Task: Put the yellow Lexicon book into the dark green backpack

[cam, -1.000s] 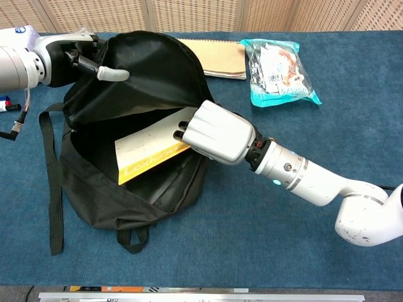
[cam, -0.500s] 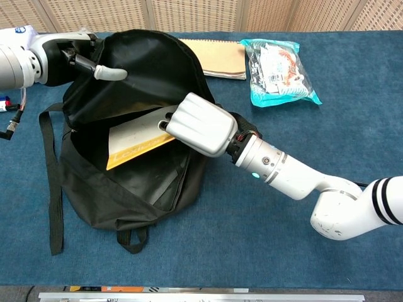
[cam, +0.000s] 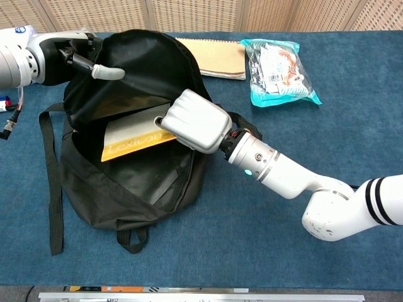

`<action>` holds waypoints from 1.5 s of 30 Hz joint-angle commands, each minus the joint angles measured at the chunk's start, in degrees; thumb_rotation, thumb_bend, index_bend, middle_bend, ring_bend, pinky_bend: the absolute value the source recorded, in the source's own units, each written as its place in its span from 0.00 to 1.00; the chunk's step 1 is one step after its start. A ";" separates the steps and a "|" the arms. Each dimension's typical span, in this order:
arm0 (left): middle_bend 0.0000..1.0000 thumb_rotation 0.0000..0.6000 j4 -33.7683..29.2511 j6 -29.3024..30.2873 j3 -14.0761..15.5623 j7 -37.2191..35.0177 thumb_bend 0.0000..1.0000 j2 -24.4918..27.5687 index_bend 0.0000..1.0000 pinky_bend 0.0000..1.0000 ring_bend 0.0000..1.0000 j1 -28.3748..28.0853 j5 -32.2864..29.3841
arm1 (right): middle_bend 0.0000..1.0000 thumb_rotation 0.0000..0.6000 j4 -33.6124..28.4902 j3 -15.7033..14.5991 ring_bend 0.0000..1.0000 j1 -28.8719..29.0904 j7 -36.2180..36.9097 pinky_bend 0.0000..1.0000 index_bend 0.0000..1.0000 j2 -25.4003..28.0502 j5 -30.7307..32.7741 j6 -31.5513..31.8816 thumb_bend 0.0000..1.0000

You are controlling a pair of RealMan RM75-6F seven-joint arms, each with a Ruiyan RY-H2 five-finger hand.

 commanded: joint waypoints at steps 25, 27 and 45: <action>0.13 1.00 -1.00 -2.85 1.11 4.34 0.31 1.18 0.18 0.26 0.10 1.01 9.56 | 0.48 1.00 -24.98 -8.12 0.40 -7.80 1.26 0.64 0.44 19.76 -8.44 14.89 0.00; 0.05 1.00 -1.59 -2.43 0.99 3.54 0.31 1.31 0.12 0.18 0.02 1.53 11.32 | 0.48 1.00 -27.36 -7.70 0.40 -8.73 1.26 0.64 0.44 21.88 -8.06 15.86 0.00; 0.00 1.00 0.06 15.09 14.15 -10.78 0.31 9.81 0.02 0.07 0.00 0.73 35.61 | 0.48 1.00 -44.24 -7.02 0.40 -16.41 2.80 0.64 0.44 40.05 -0.16 15.22 0.00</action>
